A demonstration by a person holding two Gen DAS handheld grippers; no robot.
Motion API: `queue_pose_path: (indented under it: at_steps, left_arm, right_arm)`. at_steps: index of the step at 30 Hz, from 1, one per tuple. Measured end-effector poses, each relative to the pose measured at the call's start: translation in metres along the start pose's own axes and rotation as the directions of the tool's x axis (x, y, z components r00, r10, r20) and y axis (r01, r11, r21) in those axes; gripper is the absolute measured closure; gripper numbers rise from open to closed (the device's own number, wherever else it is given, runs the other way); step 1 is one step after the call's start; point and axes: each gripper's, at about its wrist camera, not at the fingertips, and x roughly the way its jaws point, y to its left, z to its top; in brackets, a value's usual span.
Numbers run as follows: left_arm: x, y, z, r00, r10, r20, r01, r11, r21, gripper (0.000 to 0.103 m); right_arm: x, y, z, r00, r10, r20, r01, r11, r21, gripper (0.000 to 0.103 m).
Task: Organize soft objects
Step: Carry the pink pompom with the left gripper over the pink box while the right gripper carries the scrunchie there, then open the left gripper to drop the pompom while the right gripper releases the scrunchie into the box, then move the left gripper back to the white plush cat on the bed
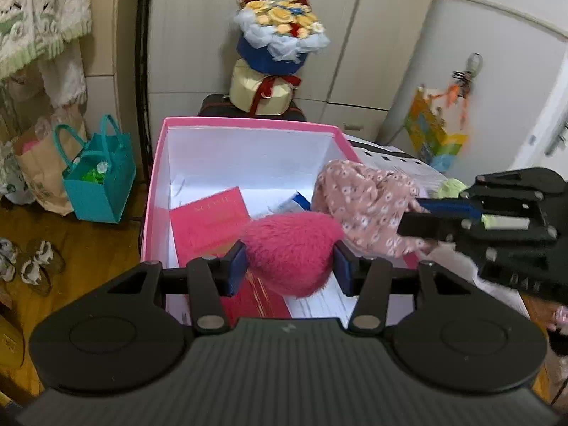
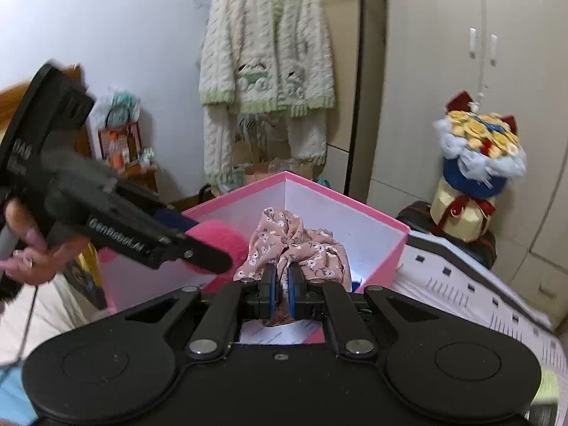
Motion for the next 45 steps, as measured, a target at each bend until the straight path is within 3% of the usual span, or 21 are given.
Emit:
queue_pose_path:
  at_steps: [4,12,16,18,21,25,33,45]
  left_arm:
    - [0.032,0.007,0.015,0.998,0.060,-0.034,-0.060,0.998,-0.006,0.054]
    - [0.067,0.002,0.022,0.984,0.170,-0.060,-0.164,0.983,0.086,0.054]
    - [0.075,0.006,0.025,0.984,0.159,-0.077,-0.155,0.986,0.065,0.053]
    - [0.078,0.008,0.027,0.983,0.153,-0.102,-0.147,0.987,0.058,0.052]
    - [0.075,0.008,0.026,0.984,0.148,-0.094,-0.143,0.988,0.055,0.047]
    - [0.056,0.004,0.024,0.991,0.120,-0.067,-0.117,0.992,0.048,0.040]
    - [-0.005,-0.012,0.014,0.995,0.103,0.007,-0.104,0.992,0.068,0.033]
    - [-0.084,-0.051,-0.014,0.999,0.046,0.010,-0.047,0.993,0.106,0.028]
  right_arm:
    - [0.034,-0.003,0.011,0.998,-0.003,-0.062,0.001,0.999,-0.037,0.094]
    - [0.078,-0.002,0.008,0.990,-0.035,-0.139,0.022,0.996,-0.092,0.094]
    - [0.091,-0.004,0.002,0.983,-0.067,-0.168,0.048,0.992,-0.119,0.090]
    - [0.093,-0.006,-0.001,0.983,-0.083,-0.164,0.068,0.993,-0.097,0.082]
    - [0.081,-0.014,0.001,0.989,-0.020,-0.146,0.025,0.999,0.037,0.068]
    - [0.053,-0.013,-0.002,0.995,0.031,-0.093,-0.020,0.993,0.115,0.067]
    - [-0.002,-0.009,-0.008,0.997,0.044,-0.066,-0.033,0.986,0.162,0.055]
    - [-0.087,0.000,-0.020,0.999,0.043,-0.024,-0.038,0.986,0.161,0.037]
